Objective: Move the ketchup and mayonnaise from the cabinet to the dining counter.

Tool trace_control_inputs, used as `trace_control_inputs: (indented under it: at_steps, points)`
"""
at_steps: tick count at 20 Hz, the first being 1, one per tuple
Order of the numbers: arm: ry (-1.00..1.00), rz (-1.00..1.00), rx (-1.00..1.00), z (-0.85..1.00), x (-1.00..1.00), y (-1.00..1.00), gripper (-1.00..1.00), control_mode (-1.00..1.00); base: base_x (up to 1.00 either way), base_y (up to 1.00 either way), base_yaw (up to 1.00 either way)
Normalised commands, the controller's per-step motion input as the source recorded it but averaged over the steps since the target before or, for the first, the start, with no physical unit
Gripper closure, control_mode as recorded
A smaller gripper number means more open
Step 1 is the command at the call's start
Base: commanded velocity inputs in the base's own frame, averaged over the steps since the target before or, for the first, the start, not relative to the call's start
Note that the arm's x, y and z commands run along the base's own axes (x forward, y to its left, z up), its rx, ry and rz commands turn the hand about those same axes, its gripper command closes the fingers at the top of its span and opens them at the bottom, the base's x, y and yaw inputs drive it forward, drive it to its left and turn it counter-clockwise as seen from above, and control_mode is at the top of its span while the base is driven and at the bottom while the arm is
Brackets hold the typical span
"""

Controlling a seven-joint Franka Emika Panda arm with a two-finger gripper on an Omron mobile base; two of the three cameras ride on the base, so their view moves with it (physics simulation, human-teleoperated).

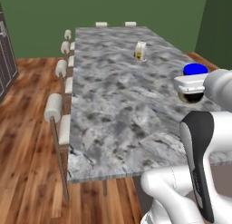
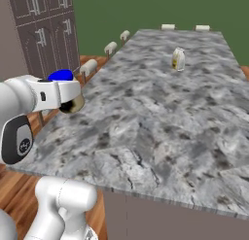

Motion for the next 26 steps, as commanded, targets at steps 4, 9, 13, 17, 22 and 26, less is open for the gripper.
trace_control_inputs:
  at_steps: [4,9,13,17,22,26]
  points:
    - [0.0,0.0,0.0,0.0,0.0,0.0,1.0,1.0,0.01,0.03,-0.01]
    - [0.0,0.0,0.0,0.0,0.0,0.0,1.0,1.0,0.0,0.0,0.0]
    - [0.02,0.01,0.0,-0.07,0.0,0.01,1.0,-1.0,0.0,0.0,0.0]
    - [0.14,0.18,0.0,-0.22,0.06,0.04,1.0,-1.0,0.0,0.0,0.0]
    - [0.15,0.24,0.0,-0.11,0.19,0.01,1.0,-1.0,0.0,0.0,0.0]
    - [0.11,0.31,0.0,-0.03,0.29,0.0,1.0,-1.0,0.0,0.0,0.0]
